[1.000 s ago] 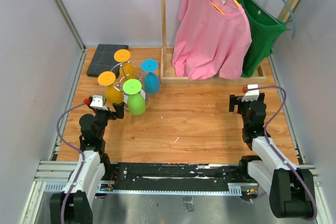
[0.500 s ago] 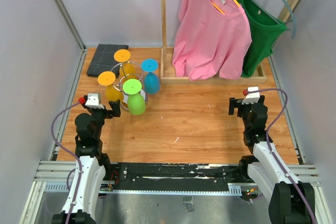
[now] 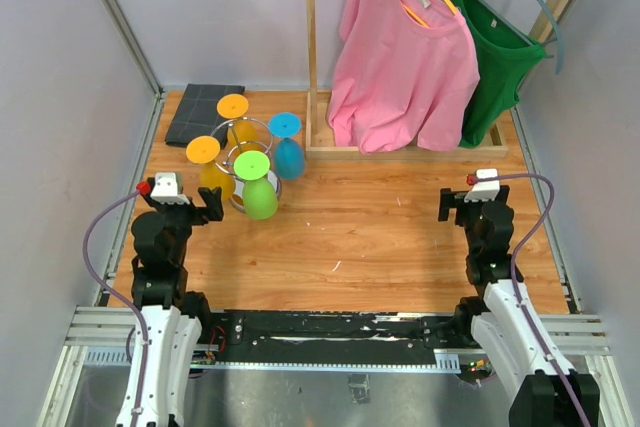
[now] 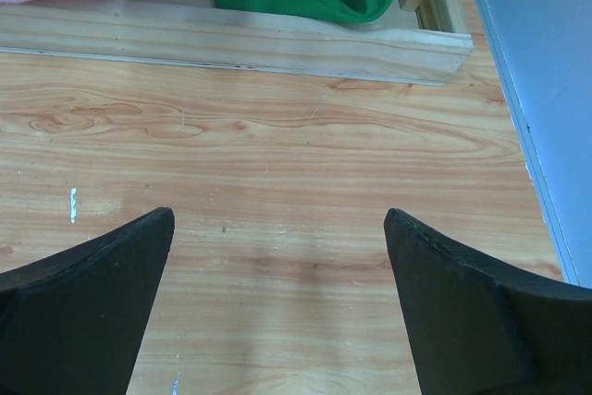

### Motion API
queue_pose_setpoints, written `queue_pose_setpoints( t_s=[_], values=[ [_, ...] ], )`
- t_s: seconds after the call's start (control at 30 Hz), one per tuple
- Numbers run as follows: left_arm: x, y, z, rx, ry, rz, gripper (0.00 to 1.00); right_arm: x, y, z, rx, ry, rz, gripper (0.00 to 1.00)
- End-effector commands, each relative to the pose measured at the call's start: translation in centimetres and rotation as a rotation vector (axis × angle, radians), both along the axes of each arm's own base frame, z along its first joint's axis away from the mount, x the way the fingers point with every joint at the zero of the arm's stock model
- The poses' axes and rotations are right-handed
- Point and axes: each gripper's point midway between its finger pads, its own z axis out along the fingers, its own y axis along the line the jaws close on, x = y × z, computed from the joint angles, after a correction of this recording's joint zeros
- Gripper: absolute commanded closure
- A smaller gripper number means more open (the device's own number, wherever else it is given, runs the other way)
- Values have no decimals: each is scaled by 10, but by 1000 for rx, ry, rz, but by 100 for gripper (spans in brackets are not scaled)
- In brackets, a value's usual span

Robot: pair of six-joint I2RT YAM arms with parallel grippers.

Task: Take the wine glass off the wine glass rack

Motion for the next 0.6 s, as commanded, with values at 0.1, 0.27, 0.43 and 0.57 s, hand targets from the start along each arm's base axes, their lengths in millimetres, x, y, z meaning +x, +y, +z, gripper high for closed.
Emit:
queue_pose_setpoints(
  t_s=[0.1,0.27,0.43,0.57],
  values=[
    [-17,-4,24,-39,11,-1,1,-4,0,14,-16,-16,-10,2],
    [-29,-11,53,-56,-44,-30,1,-8,-2,35,-38,-23,-15,2],
    [-39,-12,92,-9,-93,-43,1,-10,-4,78,-33,-81,-22,2],
    [-40,-11,129,0,-97,-42,1,-10,-5,113,-11,-118,-39,2]
  ],
)
